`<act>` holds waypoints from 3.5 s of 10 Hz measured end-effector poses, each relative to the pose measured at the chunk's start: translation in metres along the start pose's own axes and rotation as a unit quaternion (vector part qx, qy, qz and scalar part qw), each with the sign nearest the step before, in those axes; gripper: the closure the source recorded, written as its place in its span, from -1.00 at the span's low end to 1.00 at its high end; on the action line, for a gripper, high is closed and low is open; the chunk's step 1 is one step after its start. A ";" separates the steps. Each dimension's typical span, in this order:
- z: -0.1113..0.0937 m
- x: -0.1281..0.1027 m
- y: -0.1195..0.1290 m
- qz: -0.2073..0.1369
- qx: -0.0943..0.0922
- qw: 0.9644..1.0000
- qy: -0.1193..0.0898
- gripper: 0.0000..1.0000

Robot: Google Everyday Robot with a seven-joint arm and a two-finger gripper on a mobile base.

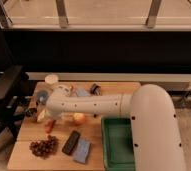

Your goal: Place pepper in paper cup

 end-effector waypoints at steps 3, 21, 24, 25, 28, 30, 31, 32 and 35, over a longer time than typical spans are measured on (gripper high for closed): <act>0.016 -0.003 -0.008 -0.005 0.000 1.000 -0.018 -0.47; -0.013 0.002 0.018 0.025 0.042 0.999 0.003 1.00; -0.063 0.027 0.074 0.058 0.070 0.995 0.044 1.00; -0.071 0.036 0.085 0.064 0.075 0.994 0.051 1.00; -0.089 0.080 0.113 0.086 0.109 0.988 0.065 1.00; -0.091 0.084 0.115 0.088 0.113 0.987 0.066 1.00; -0.091 0.084 0.115 0.088 0.113 0.987 0.066 1.00; -0.090 0.084 0.115 0.087 0.113 0.988 0.065 1.00; -0.102 0.090 0.124 0.101 0.101 0.983 0.112 1.00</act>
